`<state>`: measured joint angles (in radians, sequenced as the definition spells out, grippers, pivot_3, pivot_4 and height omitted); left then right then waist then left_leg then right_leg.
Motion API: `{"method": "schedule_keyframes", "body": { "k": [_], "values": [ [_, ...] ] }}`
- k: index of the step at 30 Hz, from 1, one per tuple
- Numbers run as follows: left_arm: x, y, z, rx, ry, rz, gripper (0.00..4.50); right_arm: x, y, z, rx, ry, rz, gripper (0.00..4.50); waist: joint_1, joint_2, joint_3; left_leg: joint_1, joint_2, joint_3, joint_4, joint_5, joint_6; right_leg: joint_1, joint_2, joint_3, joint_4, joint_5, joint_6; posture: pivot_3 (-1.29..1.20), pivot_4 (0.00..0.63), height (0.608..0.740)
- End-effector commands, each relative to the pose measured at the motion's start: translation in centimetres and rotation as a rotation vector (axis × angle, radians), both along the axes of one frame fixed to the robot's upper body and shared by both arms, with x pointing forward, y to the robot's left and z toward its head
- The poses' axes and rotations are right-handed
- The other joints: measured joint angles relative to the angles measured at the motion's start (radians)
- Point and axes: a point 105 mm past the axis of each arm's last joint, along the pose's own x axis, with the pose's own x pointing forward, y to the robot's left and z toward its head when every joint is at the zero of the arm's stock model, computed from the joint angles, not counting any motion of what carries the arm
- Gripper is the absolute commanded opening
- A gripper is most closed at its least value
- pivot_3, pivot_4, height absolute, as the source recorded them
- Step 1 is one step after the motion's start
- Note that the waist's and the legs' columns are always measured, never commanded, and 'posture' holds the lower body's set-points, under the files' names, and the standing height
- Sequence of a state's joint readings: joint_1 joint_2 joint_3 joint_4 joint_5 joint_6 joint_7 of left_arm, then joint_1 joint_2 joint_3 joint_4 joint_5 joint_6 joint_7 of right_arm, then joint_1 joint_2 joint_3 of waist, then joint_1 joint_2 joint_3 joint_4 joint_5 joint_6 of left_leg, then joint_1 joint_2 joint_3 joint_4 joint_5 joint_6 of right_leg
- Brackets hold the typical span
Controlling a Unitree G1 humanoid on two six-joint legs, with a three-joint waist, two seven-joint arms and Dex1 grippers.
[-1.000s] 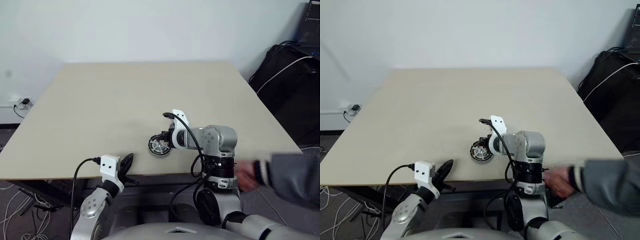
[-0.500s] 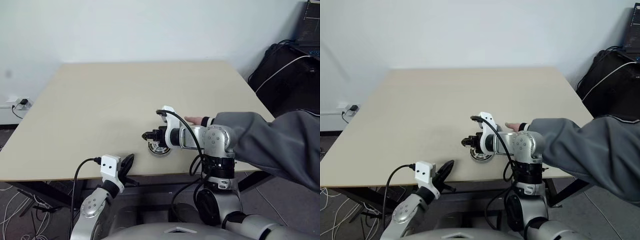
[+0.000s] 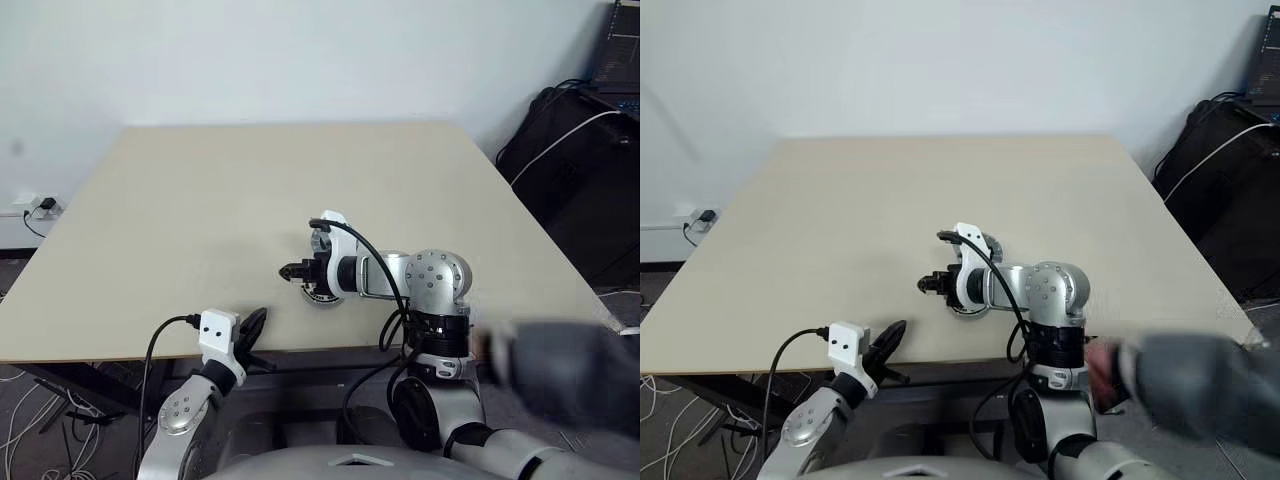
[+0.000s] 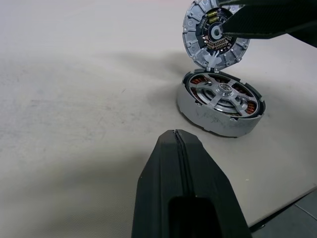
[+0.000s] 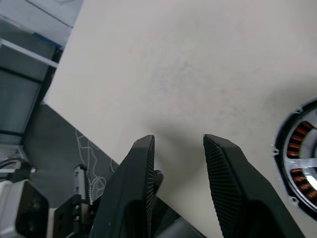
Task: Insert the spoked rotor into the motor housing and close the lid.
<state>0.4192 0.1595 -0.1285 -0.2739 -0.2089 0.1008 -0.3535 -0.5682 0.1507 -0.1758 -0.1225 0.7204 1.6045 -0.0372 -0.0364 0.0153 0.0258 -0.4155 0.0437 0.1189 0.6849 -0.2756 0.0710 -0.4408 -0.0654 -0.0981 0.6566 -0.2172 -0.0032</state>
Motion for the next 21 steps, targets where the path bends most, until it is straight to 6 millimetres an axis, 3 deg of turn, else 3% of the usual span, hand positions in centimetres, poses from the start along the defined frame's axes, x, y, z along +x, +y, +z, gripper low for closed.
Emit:
{"method": "schedule_keyframes", "body": {
  "k": [1, 4, 13, 21],
  "values": [
    [0.3, -0.2, 1.1, -0.008, -0.043, -0.015, 0.00, -1.2, 3.6, 3.2, 0.073, -0.113, 0.138, 1.68, 0.000, 0.000, 0.000, 0.000, 0.000, 0.000, 0.000, 0.000, 0.000, 0.000, 0.000, 0.000, 0.000, 0.000, 0.000, 0.00, 0.000, 0.740],
    [0.3, -0.3, 1.1, -0.008, -0.043, -0.019, 0.00, -1.7, 2.7, 2.8, -0.114, -0.304, 0.288, 1.68, -0.004, 0.001, 0.001, 0.000, 0.000, 0.001, -0.001, 0.000, 0.000, -0.002, 0.000, 0.000, 0.000, 0.000, 0.000, 0.00, 0.000, 0.740],
    [0.4, -0.4, 1.1, -0.011, -0.042, -0.024, 0.00, -1.3, -1.1, -1.7, -0.555, -0.639, 0.708, 1.68, -0.002, -0.004, 0.003, 0.000, 0.000, 0.001, -0.001, -0.001, 0.004, 0.004, 0.000, -0.001, -0.011, 0.002, 0.004, 0.00, 0.000, 0.740],
    [0.4, -0.4, 1.1, -0.012, -0.042, -0.018, 0.00, 0.2, -2.7, -2.6, -0.724, -0.787, 0.886, 1.68, 0.011, -0.006, 0.004, 0.000, 0.000, 0.001, -0.002, -0.001, 0.006, 0.003, 0.000, -0.002, -0.012, 0.002, 0.004, 0.00, 0.000, 0.740]
  ]
}}
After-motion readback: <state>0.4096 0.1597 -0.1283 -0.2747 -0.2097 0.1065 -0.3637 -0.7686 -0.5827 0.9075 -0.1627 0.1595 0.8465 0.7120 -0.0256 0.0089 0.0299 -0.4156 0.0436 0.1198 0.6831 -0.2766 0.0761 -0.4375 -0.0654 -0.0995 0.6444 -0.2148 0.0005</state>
